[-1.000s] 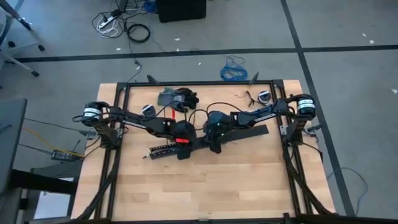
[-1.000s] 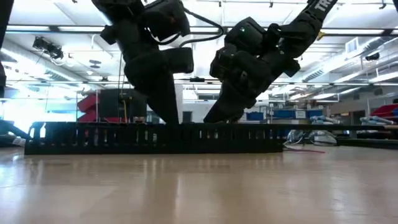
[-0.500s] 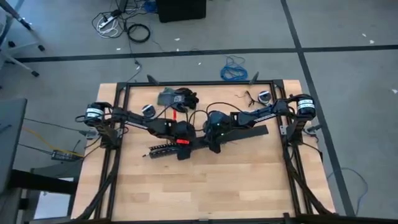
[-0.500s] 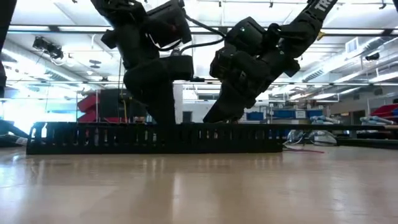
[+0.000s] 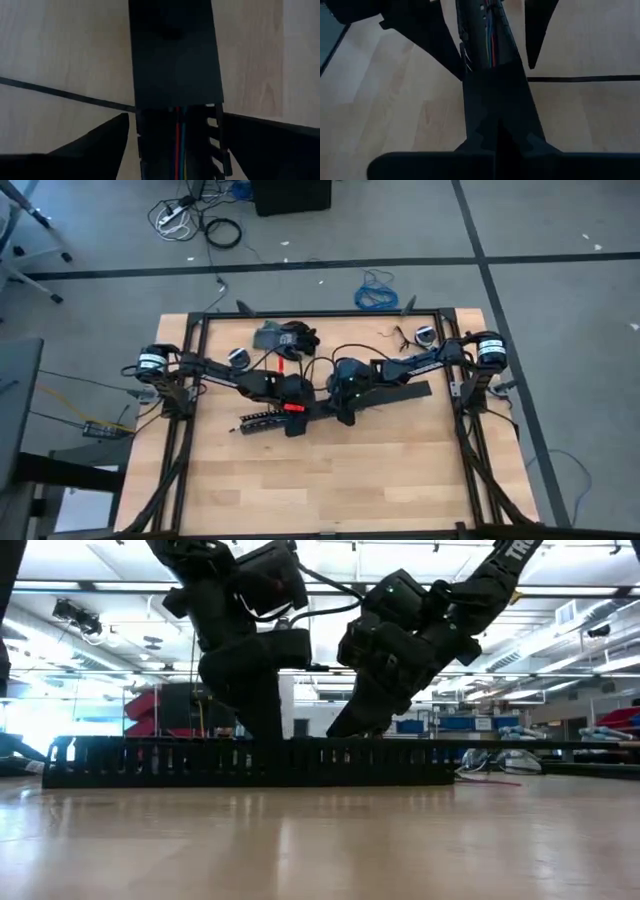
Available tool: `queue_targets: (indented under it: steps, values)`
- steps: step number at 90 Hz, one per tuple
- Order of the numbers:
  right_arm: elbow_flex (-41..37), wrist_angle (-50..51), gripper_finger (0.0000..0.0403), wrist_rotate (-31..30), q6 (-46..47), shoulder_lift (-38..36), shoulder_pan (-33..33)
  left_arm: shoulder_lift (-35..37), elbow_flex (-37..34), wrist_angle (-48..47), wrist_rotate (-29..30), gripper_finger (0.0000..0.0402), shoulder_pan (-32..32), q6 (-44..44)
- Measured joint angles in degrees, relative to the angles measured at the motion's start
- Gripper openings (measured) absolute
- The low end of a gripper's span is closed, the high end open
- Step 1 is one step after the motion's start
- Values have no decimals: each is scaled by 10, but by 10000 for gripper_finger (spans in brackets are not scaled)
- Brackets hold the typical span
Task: Ziptie cables
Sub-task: Close the black cable duct cover
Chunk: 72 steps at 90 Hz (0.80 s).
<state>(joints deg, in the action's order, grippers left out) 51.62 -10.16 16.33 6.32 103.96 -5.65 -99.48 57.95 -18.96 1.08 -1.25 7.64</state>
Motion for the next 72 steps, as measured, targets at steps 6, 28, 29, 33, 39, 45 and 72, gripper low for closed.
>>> queue_targets:
  steps: [6, 28, 29, 33, 39, 45, 72]
  values:
    - [0, -5, 0, 3, 0, 0, 0, 0, 0, 3, 0, 296, 0, -1]
    - [0, -10, 0, 13, -1, 0, 0, 0, 0, 4, 0, 294, 0, -1]
    - [0, -10, 0, 13, -1, 0, 0, 0, 0, 4, 0, 294, 0, -1]
    - [0, -13, 0, 13, -1, 1, 0, 0, 0, 4, 0, 294, 0, -1]
    - [0, -16, 0, 11, -1, 1, 0, 0, 0, 4, 0, 294, 0, -1]
    - [0, -15, 0, 10, -1, 1, 1, 0, 0, 2, 0, 294, 0, -1]
    - [0, -14, 0, 10, -3, 1, -1, 0, 0, -13, -5, 294, 0, 9]
